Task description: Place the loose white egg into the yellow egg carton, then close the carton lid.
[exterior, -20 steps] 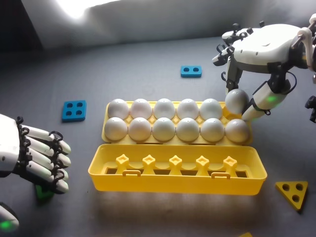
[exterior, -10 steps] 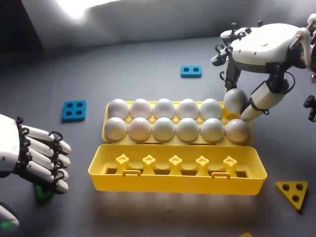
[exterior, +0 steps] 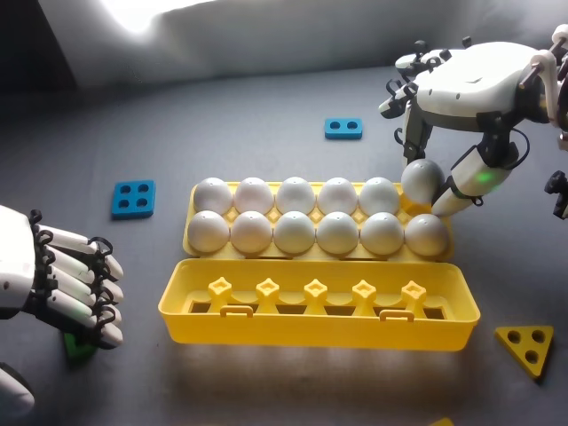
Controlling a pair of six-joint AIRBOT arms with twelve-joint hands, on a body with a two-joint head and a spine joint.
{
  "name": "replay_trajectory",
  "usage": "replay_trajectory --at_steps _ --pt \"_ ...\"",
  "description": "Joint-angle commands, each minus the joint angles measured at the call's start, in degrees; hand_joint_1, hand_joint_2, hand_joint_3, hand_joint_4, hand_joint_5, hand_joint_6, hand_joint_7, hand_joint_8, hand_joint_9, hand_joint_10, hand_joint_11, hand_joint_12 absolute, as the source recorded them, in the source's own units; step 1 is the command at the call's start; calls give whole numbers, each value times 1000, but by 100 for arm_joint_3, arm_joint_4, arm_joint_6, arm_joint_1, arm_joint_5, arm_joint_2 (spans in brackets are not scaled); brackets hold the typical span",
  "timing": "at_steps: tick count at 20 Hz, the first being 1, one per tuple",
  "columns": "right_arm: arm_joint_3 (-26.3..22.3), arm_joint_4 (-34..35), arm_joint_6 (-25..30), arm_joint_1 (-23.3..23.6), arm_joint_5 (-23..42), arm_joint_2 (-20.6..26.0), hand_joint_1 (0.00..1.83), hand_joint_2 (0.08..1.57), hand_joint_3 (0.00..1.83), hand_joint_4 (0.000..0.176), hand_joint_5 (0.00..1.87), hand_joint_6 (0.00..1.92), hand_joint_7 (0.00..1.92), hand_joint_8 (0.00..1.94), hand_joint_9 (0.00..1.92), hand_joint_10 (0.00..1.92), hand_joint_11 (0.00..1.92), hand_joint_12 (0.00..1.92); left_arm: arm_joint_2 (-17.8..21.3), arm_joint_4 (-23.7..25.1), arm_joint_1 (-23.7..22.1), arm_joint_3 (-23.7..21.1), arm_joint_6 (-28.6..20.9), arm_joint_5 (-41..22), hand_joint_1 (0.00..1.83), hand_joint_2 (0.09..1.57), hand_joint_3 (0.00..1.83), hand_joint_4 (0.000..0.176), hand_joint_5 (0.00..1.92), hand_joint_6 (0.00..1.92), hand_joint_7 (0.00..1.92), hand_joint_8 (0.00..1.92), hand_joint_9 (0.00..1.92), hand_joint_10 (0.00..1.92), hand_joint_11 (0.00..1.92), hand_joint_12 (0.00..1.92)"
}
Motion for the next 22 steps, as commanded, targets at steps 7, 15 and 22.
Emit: replay_trajectory --at_steps 7,15,22 --pt "5 80 40 22 556 43 1098 991 0 174 1277 463 387 0 343 3 0 0 82 -329 -34 17 -22 -262 0 1224 1 0 399 0 388 0 251 1 0 348" --pt "5 80 40 27 555 42 940 866 0 57 1134 39 365 2 314 2 0 0 82 -329 -41 14 -23 -259 0 1212 0 0 408 4 393 4 245 5 0 315" --pt "5 80 40 28 555 40 903 847 0 107 1055 0 356 0 314 5 0 0 81 -329 -47 13 -23 -257 0 1215 0 0 421 1 406 1 259 2 0 314"
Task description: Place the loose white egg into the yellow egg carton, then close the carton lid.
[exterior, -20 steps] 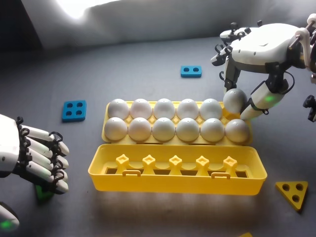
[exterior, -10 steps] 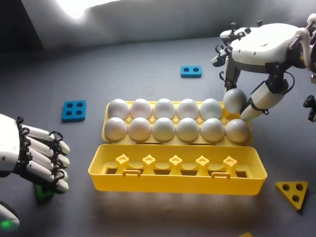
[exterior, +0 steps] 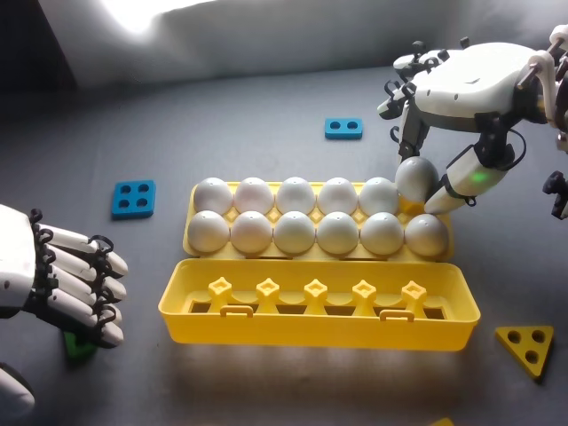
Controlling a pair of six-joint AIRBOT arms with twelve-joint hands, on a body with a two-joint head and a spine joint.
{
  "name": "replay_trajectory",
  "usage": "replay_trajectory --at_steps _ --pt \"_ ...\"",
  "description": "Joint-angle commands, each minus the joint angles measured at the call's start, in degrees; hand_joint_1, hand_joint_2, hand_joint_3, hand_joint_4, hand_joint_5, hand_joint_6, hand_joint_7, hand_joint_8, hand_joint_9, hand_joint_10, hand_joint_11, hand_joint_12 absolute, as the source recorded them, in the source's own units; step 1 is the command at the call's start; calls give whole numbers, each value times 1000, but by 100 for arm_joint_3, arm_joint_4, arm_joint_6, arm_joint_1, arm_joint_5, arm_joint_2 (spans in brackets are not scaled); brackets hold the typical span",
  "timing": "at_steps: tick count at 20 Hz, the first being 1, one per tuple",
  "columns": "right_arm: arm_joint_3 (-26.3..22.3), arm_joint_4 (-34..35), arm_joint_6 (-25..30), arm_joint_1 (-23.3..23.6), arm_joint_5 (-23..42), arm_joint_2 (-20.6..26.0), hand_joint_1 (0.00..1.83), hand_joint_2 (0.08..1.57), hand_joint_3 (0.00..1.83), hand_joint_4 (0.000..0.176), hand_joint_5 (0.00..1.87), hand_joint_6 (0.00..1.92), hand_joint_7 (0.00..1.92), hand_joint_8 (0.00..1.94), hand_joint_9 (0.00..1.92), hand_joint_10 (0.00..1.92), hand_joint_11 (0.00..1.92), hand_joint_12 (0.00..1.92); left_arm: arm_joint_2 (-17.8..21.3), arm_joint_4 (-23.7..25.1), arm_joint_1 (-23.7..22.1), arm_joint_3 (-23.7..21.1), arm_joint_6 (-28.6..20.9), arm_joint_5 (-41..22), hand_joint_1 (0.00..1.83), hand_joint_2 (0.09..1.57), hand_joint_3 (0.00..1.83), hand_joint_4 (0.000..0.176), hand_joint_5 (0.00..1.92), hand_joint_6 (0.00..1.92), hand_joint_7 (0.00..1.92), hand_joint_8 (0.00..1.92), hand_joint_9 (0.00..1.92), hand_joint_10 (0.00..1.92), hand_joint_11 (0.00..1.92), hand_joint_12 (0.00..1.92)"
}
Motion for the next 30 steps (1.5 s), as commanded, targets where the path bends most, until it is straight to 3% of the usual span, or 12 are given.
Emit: replay_trajectory --at_steps 1,2,5,8,13,19,21,24,25,27,28,30 --pt "5 74 40 29 556 55 904 845 0 121 1047 0 352 0 309 3 0 0 81 -331 -37 13 -16 -259 0 1215 0 0 420 0 405 0 267 5 0 312" --pt "5 74 40 32 556 55 880 844 0 141 1027 0 348 0 308 2 0 0 81 -331 -38 13 -16 -259 0 1213 0 0 428 4 412 3 276 8 0 311" --pt "5 74 40 35 556 56 867 828 0 158 949 0 340 0 312 4 0 0 82 -331 -38 13 -16 -259 0 1212 0 0 438 4 424 4 290 8 0 376" --pt "6 74 39 43 557 54 904 841 0 150 860 0 335 0 309 2 0 0 81 -331 -38 13 -16 -259 0 1213 0 0 431 2 402 0 261 0 0 352" --pt "6 73 39 52 557 54 897 835 0 169 756 0 320 2 315 5 0 0 83 -331 -38 20 -16 -259 0 1216 1 0 446 1 415 0 284 3 0 345" --pt "5 73 39 52 551 53 844 836 0 161 549 0 286 0 287 0 0 0 83 -332 -37 27 -16 -254 0 1219 0 0 440 1 420 4 295 11 0 354" --pt "2 74 40 50 537 52 844 826 0 154 517 0 283 1 279 0 0 0 83 -332 -36 29 -15 -254 0 1220 1 0 429 0 410 0 291 7 0 353" --pt "2 79 40 48 491 54 801 827 0 118 408 0 244 0 228 0 0 0 86 -332 -35 29 -15 -252 0 1217 0 0 441 5 425 6 292 7 0 350" --pt "2 80 40 47 472 54 805 825 0 71 314 0 235 0 210 0 0 0 86 -332 -35 30 -15 -252 0 1217 0 0 425 0 396 0 268 0 0 312" --pt "0 111 41 49 428 55 778 830 0 66 276 0 223 0 196 0 0 0 86 -332 -35 29 -15 -252 0 1218 0 0 419 1 393 0 259 2 0 282" --pt "-3 130 41 49 398 57 775 828 0 46 261 0 223 1 189 0 0 0 86 -332 -35 29 -15 -252 0 1217 0 0 434 7 423 8 295 11 0 301" --pt "-8 138 41 48 367 59 742 844 6 47 227 0 190 0 158 0 0 0 88 -332 -35 29 -15 -249 0 1217 0 0 430 5 417 4 283 5 0 303"
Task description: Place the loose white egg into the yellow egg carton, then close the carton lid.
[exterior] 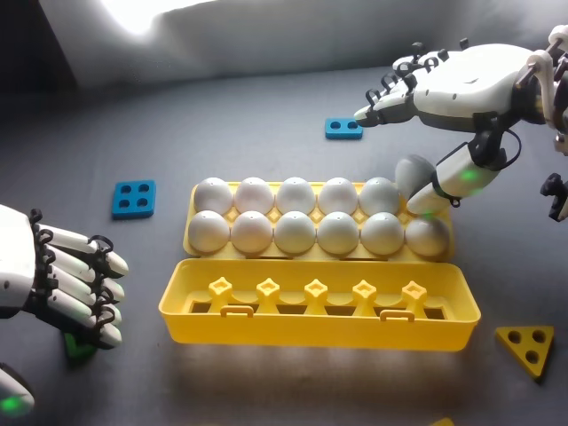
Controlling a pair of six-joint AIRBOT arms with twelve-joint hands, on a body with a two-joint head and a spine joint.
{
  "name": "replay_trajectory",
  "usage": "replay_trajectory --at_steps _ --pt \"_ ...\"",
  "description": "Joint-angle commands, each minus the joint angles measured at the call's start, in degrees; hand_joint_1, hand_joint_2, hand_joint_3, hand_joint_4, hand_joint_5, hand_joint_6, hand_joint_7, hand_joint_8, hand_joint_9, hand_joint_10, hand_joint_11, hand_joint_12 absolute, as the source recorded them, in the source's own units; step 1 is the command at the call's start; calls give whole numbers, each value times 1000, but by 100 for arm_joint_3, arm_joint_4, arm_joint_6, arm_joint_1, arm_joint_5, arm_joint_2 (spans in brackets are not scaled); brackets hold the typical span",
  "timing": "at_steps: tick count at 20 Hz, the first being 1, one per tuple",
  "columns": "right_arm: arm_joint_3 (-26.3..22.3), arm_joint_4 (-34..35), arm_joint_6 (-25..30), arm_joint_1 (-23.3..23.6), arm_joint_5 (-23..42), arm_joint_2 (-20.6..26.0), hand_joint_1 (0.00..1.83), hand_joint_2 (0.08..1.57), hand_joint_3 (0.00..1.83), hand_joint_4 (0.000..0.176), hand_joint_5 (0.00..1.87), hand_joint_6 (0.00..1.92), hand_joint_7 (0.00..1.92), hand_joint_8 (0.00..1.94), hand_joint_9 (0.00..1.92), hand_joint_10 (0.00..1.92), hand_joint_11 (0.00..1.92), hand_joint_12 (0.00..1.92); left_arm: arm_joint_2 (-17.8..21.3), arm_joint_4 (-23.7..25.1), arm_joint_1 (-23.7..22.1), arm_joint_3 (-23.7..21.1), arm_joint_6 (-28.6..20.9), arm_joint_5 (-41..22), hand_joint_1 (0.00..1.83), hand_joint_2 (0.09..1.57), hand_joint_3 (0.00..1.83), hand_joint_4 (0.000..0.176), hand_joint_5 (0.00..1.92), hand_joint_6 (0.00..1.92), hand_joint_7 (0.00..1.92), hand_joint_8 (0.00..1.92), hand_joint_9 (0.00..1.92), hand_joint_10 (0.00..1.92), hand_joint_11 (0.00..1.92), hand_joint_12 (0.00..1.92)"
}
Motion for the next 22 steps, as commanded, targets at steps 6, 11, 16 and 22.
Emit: replay_trajectory --at_steps 6,11,16,22 --pt "-34 49 21 78 342 82 807 840 0 0 246 10 188 2 119 2 3 490 89 -332 -35 29 -13 -249 0 1229 3 0 416 0 380 1 255 2 0 242" --pt "-54 49 21 114 309 94 868 841 0 0 228 3 175 2 124 7 0 591 87 -332 -35 26 -14 -249 0 1230 3 0 405 0 369 0 242 0 0 235" --pt "-54 47 -164 297 306 159 832 853 0 0 192 2 162 3 142 5 0 603 85 -331 -37 21 -25 -249 0 1230 1 0 380 0 344 0 232 0 0 306" --pt "-144 -301 -170 442 324 372 826 841 0 0 181 1 157 0 136 1 0 540 65 -332 -36 18 -156 -320 0 1240 4 0 359 3 340 3 236 5 0 298"
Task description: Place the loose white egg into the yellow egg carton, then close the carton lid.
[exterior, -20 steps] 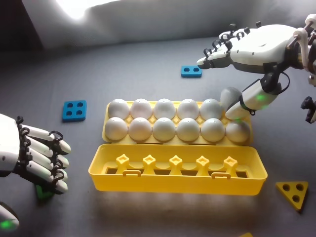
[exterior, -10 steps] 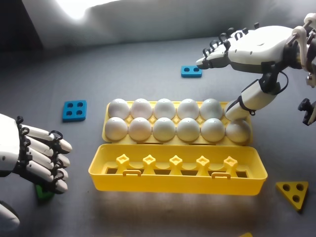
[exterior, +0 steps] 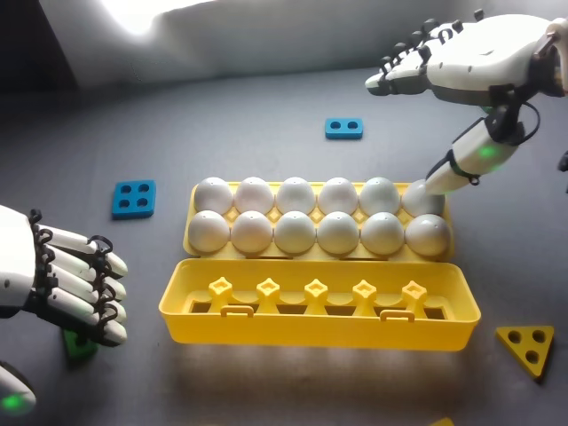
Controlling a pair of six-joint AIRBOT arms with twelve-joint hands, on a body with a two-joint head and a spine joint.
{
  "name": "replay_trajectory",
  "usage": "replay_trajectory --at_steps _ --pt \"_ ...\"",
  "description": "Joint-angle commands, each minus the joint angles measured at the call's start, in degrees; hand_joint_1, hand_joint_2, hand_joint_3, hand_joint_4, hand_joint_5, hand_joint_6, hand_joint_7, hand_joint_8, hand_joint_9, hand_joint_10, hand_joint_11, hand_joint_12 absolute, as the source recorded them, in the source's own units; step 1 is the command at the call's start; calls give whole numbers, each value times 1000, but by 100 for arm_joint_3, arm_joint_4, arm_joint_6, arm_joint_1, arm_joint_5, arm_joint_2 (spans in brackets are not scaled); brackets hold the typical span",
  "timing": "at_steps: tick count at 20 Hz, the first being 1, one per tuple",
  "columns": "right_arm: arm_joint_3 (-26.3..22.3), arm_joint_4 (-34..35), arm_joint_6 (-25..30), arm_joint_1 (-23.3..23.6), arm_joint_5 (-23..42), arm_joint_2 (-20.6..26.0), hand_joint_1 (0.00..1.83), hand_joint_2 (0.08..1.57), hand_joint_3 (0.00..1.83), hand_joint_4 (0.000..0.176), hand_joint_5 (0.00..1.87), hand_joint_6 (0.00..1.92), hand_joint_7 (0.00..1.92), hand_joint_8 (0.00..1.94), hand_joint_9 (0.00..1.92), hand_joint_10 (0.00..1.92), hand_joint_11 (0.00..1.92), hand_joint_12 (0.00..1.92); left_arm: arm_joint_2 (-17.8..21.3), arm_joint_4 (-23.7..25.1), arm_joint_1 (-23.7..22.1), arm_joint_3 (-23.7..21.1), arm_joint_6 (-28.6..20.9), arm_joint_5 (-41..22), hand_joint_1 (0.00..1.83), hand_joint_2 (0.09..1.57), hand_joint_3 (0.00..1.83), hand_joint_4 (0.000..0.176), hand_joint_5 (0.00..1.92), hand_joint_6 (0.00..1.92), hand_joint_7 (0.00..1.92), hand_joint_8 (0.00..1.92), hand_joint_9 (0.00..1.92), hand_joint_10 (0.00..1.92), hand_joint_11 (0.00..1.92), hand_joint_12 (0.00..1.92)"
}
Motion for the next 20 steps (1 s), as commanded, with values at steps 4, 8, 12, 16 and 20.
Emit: replay_trajectory --at_steps 4,8,12,16,20 --pt "-214 -2071 2092 81 880 375 799 842 0 0 188 0 161 0 147 3 0 578 55 -356 -24 -20 -97 -384 0 1245 3 0 326 0 321 0 224 0 0 271" --pt "-540 -4364 4528 112 1526 852 746 844 1 0 179 6 161 5 150 4 0 544 58 -452 -14 -88 -111 -462 0 1240 0 0 322 0 329 3 246 7 0 334" --pt "-857 -4575 5113 84 1719 1300 749 832 0 0 174 1 152 0 140 0 0 512 55 -454 80 -177 -113 -458 0 1233 0 0 286 0 292 0 219 1 0 327" --pt "-1242 -4780 5879 -68 1744 1867 694 841 1 0 168 1 144 3 131 3 0 478 55 -455 157 -284 -48 -373 0 1238 0 0 255 0 253 0 188 0 0 259" --pt "-1494 -5318 6062 -270 1746 2173 683 846 1 0 149 1 133 0 127 0 0 454 45 -459 304 -358 56 -250 0 1246 3 0 227 1 212 0 155 2 0 198"
